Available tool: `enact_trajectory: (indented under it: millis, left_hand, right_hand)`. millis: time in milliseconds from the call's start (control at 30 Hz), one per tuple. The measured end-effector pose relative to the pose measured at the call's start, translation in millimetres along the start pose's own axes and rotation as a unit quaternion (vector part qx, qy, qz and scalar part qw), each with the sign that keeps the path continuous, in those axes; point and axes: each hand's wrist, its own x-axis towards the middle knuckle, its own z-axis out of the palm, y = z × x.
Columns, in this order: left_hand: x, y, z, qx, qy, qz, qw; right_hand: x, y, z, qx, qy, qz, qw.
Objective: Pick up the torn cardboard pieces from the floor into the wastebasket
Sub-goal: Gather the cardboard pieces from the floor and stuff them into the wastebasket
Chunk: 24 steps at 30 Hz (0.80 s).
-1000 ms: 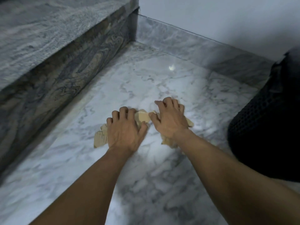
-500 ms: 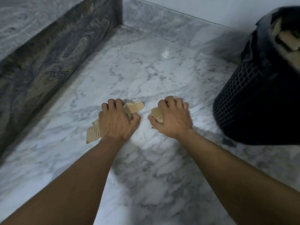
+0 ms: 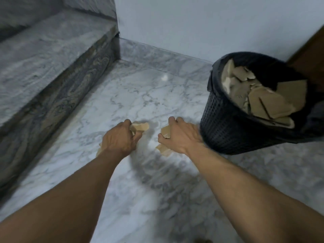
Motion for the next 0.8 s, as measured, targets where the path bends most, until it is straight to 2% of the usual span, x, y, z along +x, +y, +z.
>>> enact_trajectory:
  millis: [233,367,567,667,733,800]
  left_hand:
    - [24.3,112.1,-131.9,-0.079,0.025,0.031,0.996]
    - [39.5,193.3,-178.3,-0.119,0.054,0.071,0.989]
    - [51.5,304.6,-151.6,-0.137,0.042,0.118,0.983]
    - [53.7,342.9,-119.5,-0.199,-0.011,0.098,0.975]
    - [51.0,362.7,-102.4,-0.27,-0.055,0.062,0.959]
    - [46.8,374.9,-90.4,-0.324,-0.065,0.035,0.943]
  right_hand:
    - [-38.8,-1.4,-153.2,-0.003,0.117,-0.009,0.993]
    - [-51.9,38.4,-216.6,0.021,0.185,0.059,0.981]
    - [-68.6,147.5,-244.9,0.084,0.171,0.257,0.947]
    - [-68.3,183.4,-238.2,0.134,0.128,0.296,0.937]
    - [-66.6,204.0,-233.6,0.195,0.106,0.309,0.925]
    - [-70.9,221.9,-228.7,0.238,0.105,0.314,0.913]
